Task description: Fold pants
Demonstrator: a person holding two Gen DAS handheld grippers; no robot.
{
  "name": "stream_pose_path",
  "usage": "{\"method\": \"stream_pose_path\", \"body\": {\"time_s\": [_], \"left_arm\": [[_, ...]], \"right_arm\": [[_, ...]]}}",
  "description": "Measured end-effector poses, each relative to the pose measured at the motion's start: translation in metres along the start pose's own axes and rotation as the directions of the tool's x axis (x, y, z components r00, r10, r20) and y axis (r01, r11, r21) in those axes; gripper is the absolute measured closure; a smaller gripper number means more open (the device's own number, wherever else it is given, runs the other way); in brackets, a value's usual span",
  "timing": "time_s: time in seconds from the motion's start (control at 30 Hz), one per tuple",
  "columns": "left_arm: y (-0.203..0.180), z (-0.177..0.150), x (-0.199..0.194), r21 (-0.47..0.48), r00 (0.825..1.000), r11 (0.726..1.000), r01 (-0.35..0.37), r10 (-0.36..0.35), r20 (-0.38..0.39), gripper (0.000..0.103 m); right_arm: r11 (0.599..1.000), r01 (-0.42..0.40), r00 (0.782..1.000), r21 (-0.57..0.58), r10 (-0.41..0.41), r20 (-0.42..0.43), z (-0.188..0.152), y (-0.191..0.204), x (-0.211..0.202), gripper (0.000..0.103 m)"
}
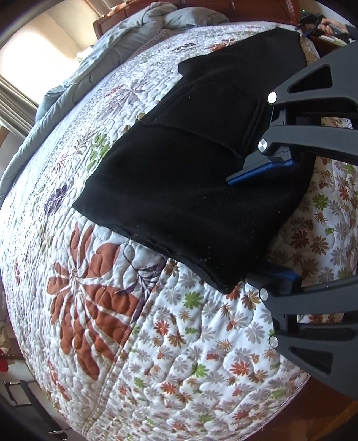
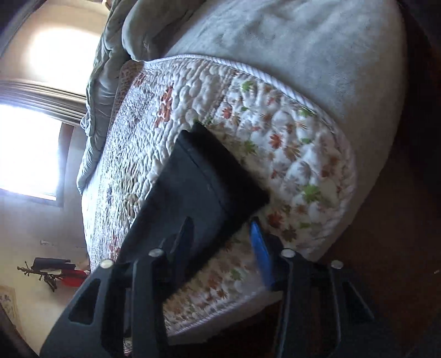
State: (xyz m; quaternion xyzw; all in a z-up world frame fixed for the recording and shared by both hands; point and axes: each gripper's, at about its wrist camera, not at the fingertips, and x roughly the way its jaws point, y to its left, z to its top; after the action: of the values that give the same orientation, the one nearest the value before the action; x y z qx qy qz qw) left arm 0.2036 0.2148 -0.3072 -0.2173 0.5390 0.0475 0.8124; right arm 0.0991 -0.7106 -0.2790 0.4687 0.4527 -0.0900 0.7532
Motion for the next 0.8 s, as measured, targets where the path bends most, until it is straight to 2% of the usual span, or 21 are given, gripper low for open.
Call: {"method": "stream_pose_path", "body": {"time_s": [0.07, 0.17, 0.27, 0.3, 0.43, 0.47, 0.53, 0.63, 0.7, 0.73, 0.77, 0.8], "left_arm": [[-0.002, 0.001, 0.001, 0.003, 1.000, 1.000, -0.013, 0.013, -0.005, 0.051], [-0.006, 0.003, 0.004, 0.016, 0.999, 0.999, -0.041, 0.041, -0.014, 0.051], [-0.009, 0.006, 0.008, 0.028, 0.998, 0.998, -0.059, 0.059, -0.024, 0.051], [-0.009, 0.007, 0.008, 0.030, 0.998, 0.998, -0.059, 0.059, -0.028, 0.051], [-0.005, 0.007, 0.005, 0.039, 0.999, 0.999, -0.031, 0.032, -0.034, 0.050], [-0.004, 0.006, 0.003, 0.034, 0.999, 0.999, -0.026, 0.027, -0.032, 0.050], [-0.003, 0.003, -0.006, 0.030, 0.999, 0.999, -0.024, 0.025, -0.026, 0.049], [-0.007, -0.005, -0.028, 0.059, 0.997, 0.996, -0.073, 0.071, 0.030, 0.049], [-0.011, -0.011, -0.041, 0.075, 0.995, 0.994, -0.079, 0.073, 0.069, 0.045], [-0.014, -0.016, -0.052, 0.089, 0.992, 0.992, -0.084, 0.075, 0.101, 0.039], [-0.016, -0.019, -0.058, 0.097, 0.989, 0.992, -0.086, 0.073, 0.126, 0.033], [-0.017, -0.022, -0.065, 0.105, 0.987, 0.991, -0.080, 0.064, 0.149, 0.031]], "right_arm": [[1.000, 0.011, 1.000, -0.017, -0.011, 0.020, 0.003, 0.002, 0.003, 0.093], [0.998, 0.032, 0.997, -0.051, -0.028, 0.078, 0.009, 0.006, -0.004, 0.095], [0.994, 0.089, 0.995, -0.065, -0.086, 0.057, 0.010, -0.001, 0.019, 0.095], [0.994, 0.081, 0.995, -0.069, -0.077, 0.063, 0.011, 0.000, 0.021, 0.094], [0.999, -0.016, 0.998, -0.036, 0.018, 0.061, 0.011, 0.004, 0.016, 0.067], [0.999, -0.003, 0.997, -0.037, 0.006, 0.077, 0.008, 0.005, 0.009, 0.064], [0.999, 0.024, 0.994, -0.042, -0.019, 0.110, -0.001, 0.005, -0.008, 0.063], [0.998, 0.026, 0.991, -0.063, -0.017, 0.135, -0.019, 0.016, -0.027, 0.063], [0.993, 0.008, 0.992, -0.118, 0.008, 0.129, -0.038, 0.038, -0.034, 0.063], [0.983, -0.021, 0.994, -0.181, 0.040, 0.101, -0.054, 0.064, -0.032, 0.062], [0.973, -0.040, 0.996, -0.227, 0.058, 0.074, -0.065, 0.083, -0.028, 0.055], [0.947, -0.067, 0.997, -0.314, 0.075, 0.013, -0.087, 0.118, -0.017, 0.053]]}}
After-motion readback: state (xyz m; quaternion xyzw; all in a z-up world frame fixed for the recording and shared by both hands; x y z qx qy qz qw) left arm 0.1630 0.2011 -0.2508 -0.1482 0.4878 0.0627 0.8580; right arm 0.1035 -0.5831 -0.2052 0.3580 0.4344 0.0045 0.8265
